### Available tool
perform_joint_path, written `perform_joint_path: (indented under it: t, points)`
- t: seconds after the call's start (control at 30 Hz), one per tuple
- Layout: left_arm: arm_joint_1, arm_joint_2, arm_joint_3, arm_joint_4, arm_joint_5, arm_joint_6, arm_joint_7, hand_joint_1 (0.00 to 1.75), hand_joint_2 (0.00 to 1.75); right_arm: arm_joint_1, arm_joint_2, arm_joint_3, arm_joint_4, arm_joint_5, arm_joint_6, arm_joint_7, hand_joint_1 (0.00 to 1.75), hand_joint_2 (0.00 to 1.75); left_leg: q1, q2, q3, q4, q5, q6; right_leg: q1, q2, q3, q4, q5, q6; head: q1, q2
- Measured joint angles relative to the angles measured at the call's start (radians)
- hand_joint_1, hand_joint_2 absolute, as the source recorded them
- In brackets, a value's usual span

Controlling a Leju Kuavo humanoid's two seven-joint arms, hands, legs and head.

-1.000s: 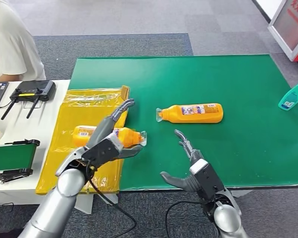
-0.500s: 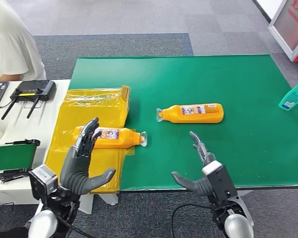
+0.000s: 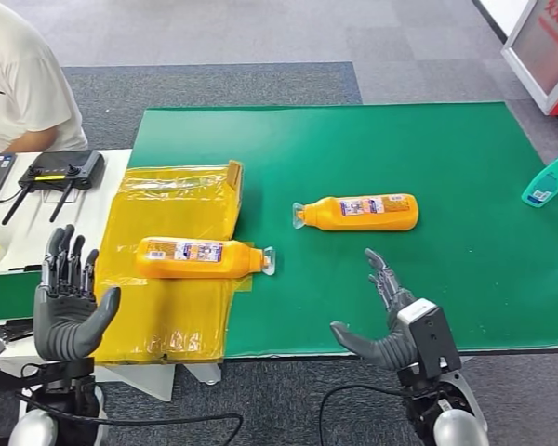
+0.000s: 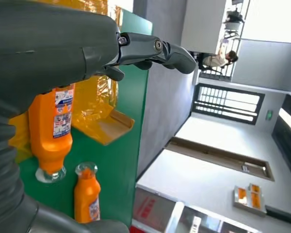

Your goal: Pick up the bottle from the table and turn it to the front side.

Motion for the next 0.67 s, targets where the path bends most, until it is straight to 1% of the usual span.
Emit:
perform_joint_path:
  t: [0.13,0.27,0.47,0.67]
  points:
    - [0.007,-0.006,0.033,0.001,0.060,-0.018,-0.003,0.00,1.75,0.003,0.018,-0.021,-0.007,-0.010,0.003,-0.007,0.00,1.75,0.000,0.000,0.000,0.000,0.000,0.000,0.000,0.000,0.000,0.000,0.000,0.000,0.000,0.000]
    - [0.019,-0.008,0.041,0.001,0.058,-0.053,-0.014,0.00,1.75,0.003,0.034,-0.047,-0.012,-0.010,-0.002,-0.021,0.00,1.75,0.000,0.000,0.000,0.000,0.000,0.000,0.000,0.000,0.000,0.000,0.000,0.000,0.000,0.000]
    - [0.041,-0.012,0.042,0.001,-0.041,-0.071,-0.014,0.00,1.75,0.004,0.045,-0.072,-0.014,0.008,-0.009,-0.034,0.00,1.75,0.000,0.000,0.000,0.000,0.000,0.000,0.000,0.000,0.000,0.000,0.000,0.000,0.000,0.000]
    - [0.059,-0.012,0.039,0.000,-0.099,-0.130,0.004,0.00,1.75,-0.002,0.045,-0.076,-0.007,0.027,-0.006,-0.038,0.00,1.75,0.000,0.000,0.000,0.000,0.000,0.000,0.000,0.000,0.001,0.000,0.000,0.000,0.000,0.000]
